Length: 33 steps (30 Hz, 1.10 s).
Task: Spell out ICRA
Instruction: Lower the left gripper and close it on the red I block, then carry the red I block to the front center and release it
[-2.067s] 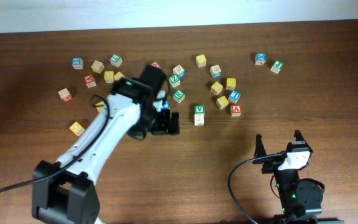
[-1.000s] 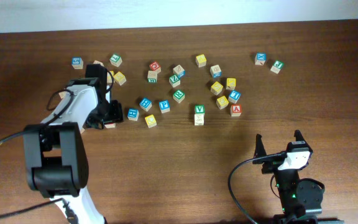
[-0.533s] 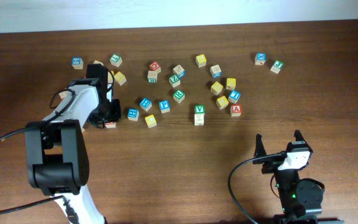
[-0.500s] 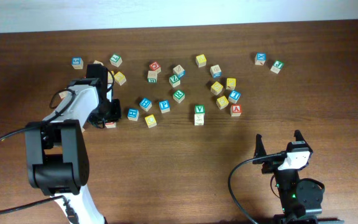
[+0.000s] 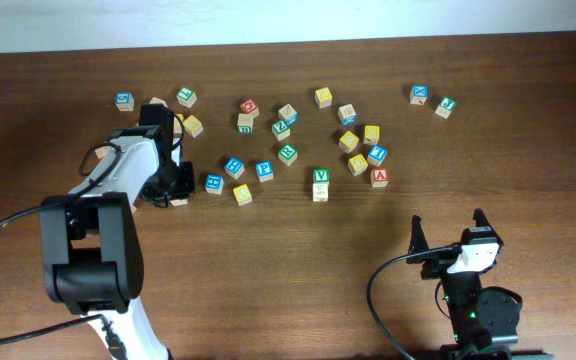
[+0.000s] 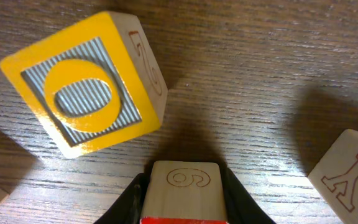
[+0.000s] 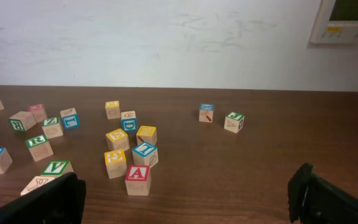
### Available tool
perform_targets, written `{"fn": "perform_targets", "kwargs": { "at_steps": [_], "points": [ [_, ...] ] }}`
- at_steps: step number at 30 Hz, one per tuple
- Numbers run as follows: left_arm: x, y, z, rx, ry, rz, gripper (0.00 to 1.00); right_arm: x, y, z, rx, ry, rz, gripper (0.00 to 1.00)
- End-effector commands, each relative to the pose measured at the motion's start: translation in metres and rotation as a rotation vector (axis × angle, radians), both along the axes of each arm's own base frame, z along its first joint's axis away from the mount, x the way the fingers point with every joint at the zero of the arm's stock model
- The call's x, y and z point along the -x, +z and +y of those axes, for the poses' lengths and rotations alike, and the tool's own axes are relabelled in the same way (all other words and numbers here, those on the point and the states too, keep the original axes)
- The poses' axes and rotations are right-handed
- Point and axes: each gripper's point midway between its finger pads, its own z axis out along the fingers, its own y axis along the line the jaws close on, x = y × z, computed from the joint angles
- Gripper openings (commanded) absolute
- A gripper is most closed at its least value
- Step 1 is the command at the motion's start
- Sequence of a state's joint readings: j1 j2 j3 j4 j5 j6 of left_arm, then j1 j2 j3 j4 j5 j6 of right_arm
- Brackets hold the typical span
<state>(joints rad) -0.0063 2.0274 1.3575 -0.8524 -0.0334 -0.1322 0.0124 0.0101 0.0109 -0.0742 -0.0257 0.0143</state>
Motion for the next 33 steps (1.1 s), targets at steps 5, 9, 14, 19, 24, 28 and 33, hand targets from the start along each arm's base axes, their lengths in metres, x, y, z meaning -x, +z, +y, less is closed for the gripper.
{"fn": "perform_targets", "kwargs": {
  "at_steps": [5,9,14,19,24,28,33],
  "points": [
    [0.007,0.009,-0.009,0.058,0.007,0.069,0.20,0.000,-0.002,-0.003,0.006,-0.011,0.004,0.98],
    [0.005,0.033,-0.017,0.104,0.013,0.054,0.19,0.000,-0.002,-0.003,0.006,-0.011,0.004,0.98],
    [0.018,0.106,-0.042,0.251,-0.005,-0.058,0.18,0.000,-0.002,-0.003,0.006,-0.011,0.004,0.98],
    [0.051,0.185,-0.074,0.438,-0.051,-0.175,0.18,0.000,-0.002,-0.003,0.006,-0.011,0.004,0.98],
    [0.092,0.206,-0.113,0.450,-0.118,-0.133,0.13,0.000,-0.002,-0.003,0.006,-0.011,0.004,0.98],
    [0.117,0.176,-0.145,0.322,-0.121,-0.050,0.13,0.000,-0.002,-0.003,0.006,-0.011,0.004,0.98],
    [0.133,0.120,-0.173,0.168,-0.074,-0.076,0.13,0.000,-0.002,-0.003,0.006,-0.011,0.004,0.98]
  ]
}}
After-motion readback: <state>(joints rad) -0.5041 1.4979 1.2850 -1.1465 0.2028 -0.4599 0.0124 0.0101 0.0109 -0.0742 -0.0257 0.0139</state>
